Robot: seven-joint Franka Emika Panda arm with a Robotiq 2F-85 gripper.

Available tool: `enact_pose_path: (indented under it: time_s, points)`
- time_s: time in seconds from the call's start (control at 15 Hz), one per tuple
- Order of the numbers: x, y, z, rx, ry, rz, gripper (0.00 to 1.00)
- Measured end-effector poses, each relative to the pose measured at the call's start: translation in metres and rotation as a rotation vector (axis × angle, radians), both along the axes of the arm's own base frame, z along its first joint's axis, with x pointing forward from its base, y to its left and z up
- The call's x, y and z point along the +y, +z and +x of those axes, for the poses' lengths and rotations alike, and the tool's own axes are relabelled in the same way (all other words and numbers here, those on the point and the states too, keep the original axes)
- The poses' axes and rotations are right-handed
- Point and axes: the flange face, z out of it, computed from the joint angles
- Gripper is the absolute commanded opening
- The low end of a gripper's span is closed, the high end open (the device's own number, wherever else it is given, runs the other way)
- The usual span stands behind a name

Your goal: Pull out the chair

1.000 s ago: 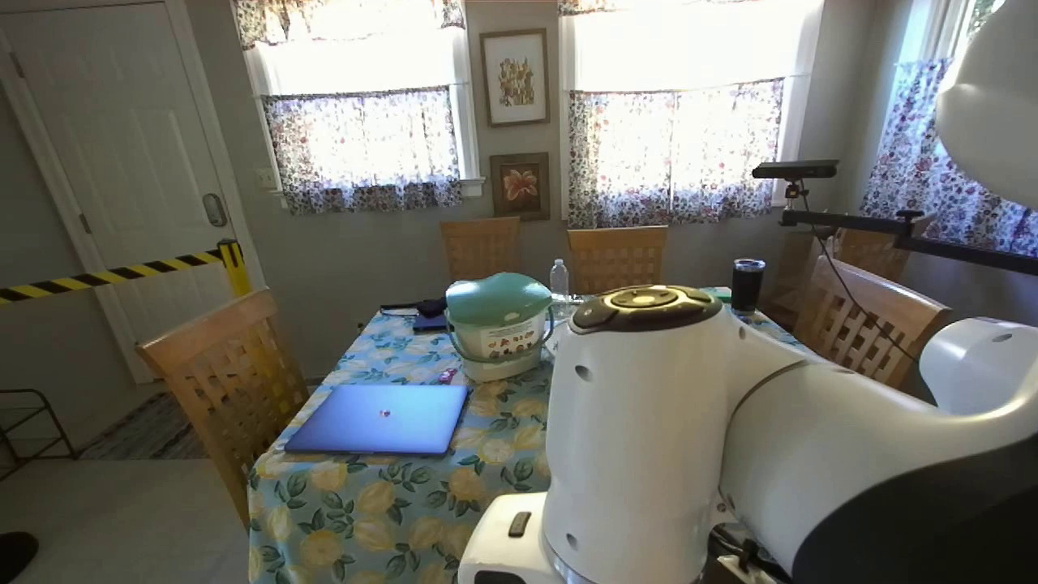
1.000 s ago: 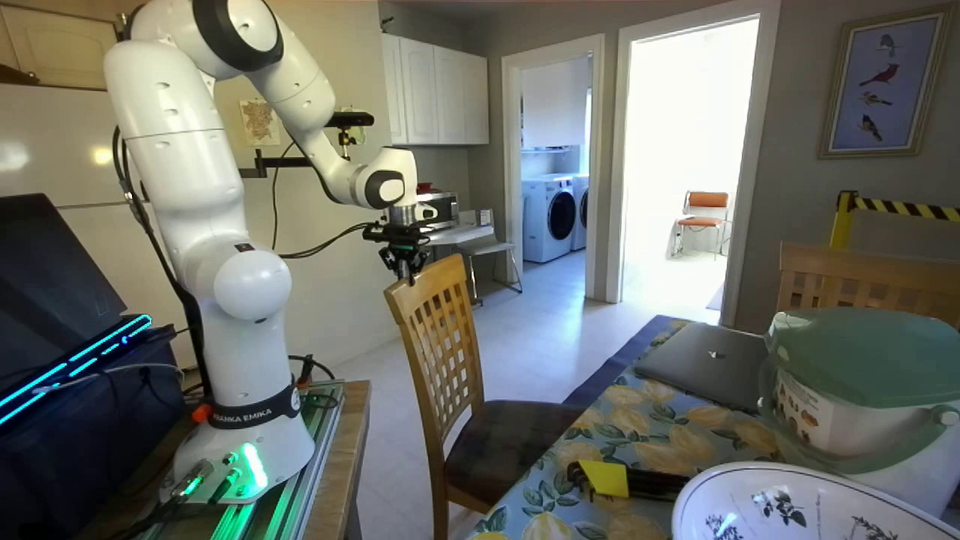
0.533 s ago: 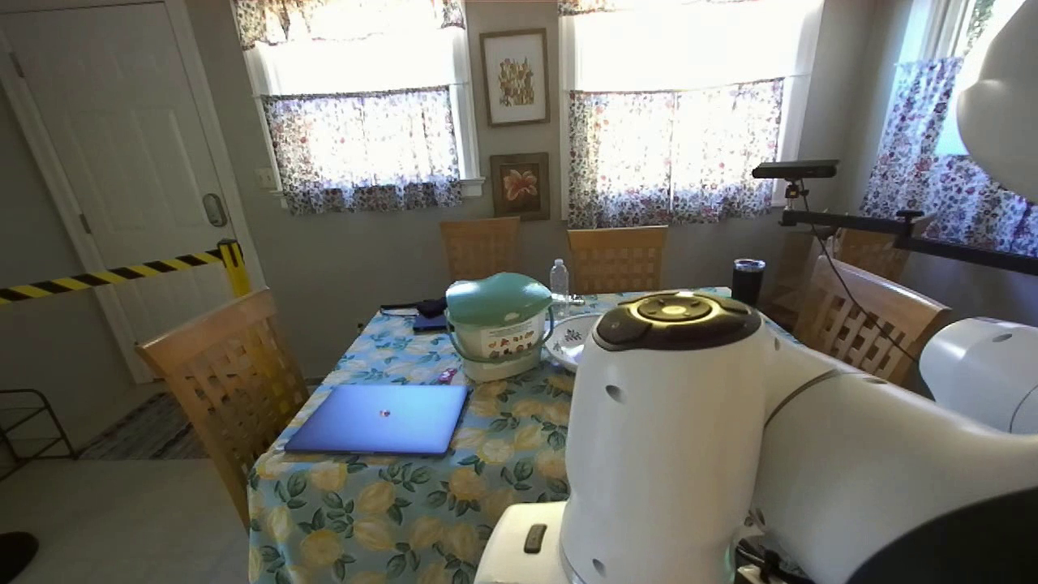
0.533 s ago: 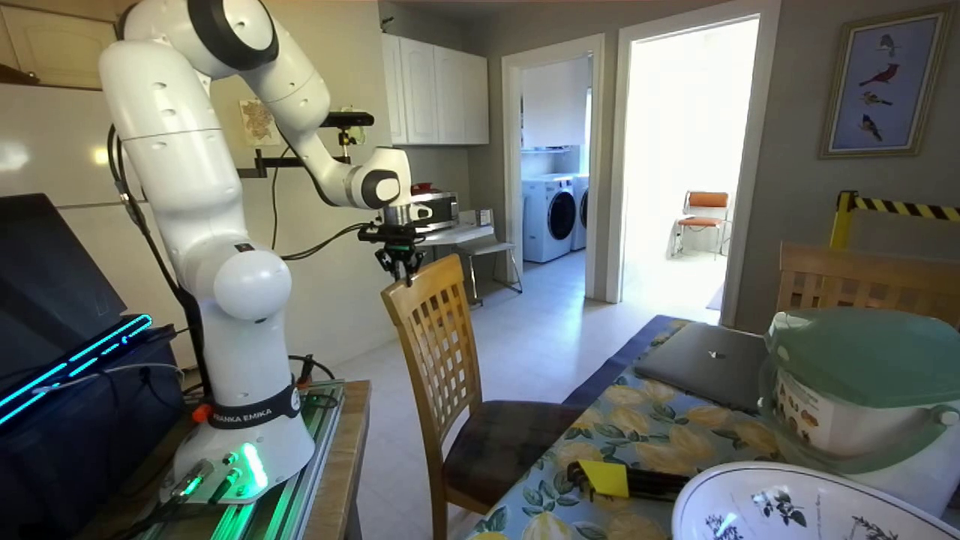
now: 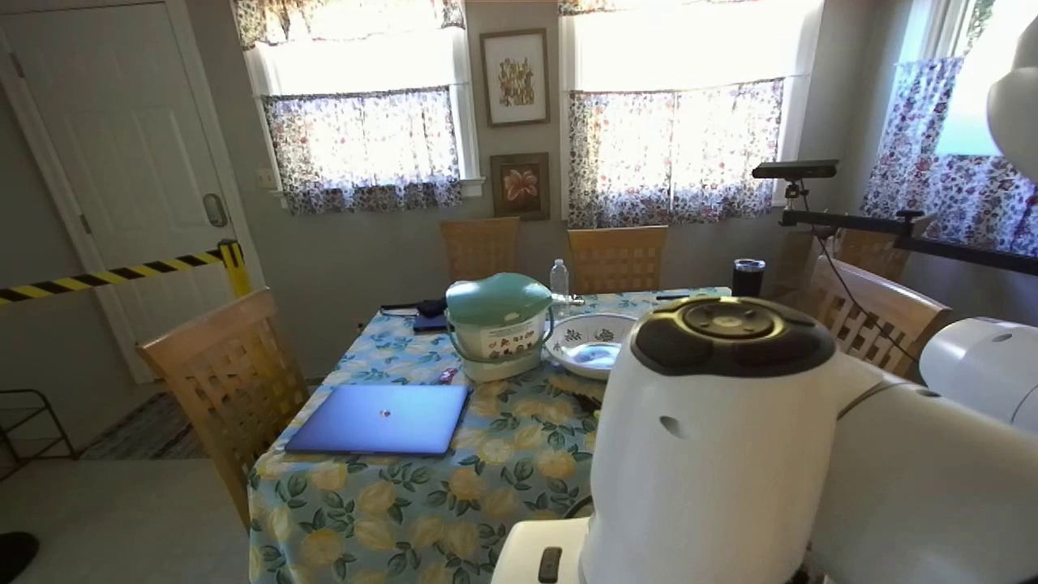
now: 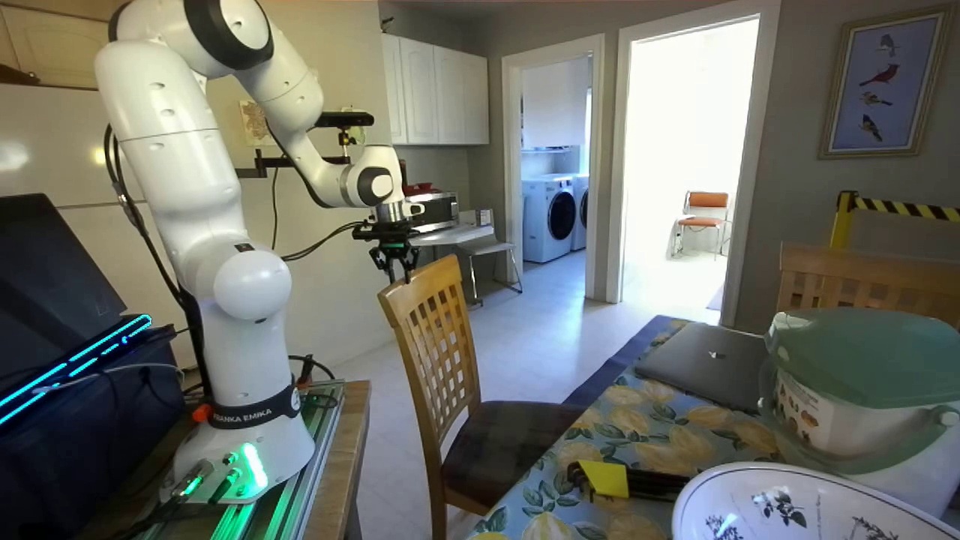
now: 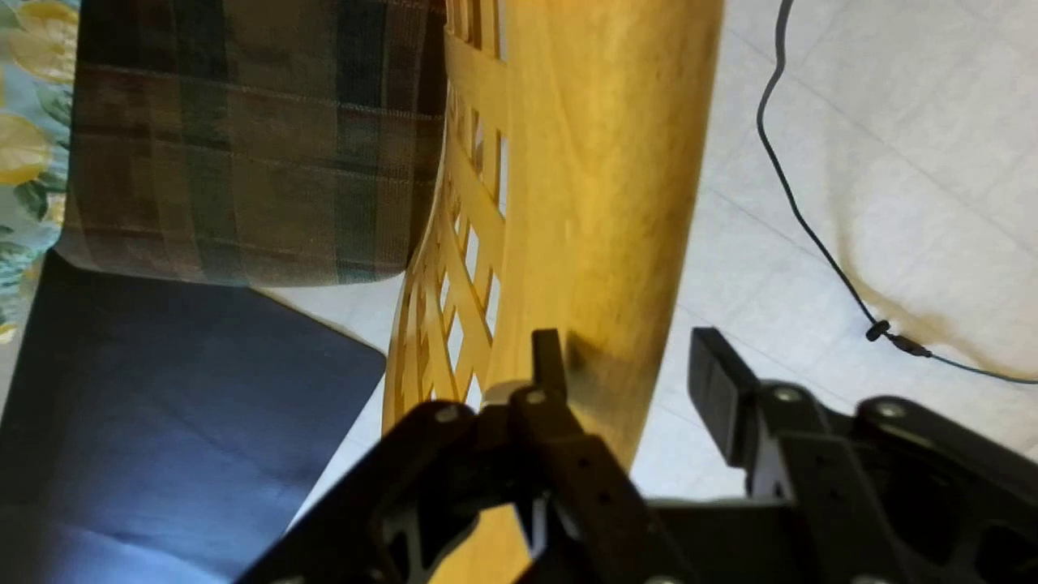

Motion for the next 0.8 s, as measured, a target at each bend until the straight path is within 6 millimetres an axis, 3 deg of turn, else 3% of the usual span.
enact_pose_path:
  time_s: [0.2,0.27,0.53,0.8]
  points:
    - [0.011,0.023,-0.014,-0.074,0.045,0.018,0.98]
    - [0.013,0.030,-0.018,-0.099,0.055,0.022,1.00]
    - [0.012,0.051,-0.023,-0.167,0.032,0.039,1.00]
    - [-0.014,0.078,0.000,-0.160,-0.144,0.037,1.00]
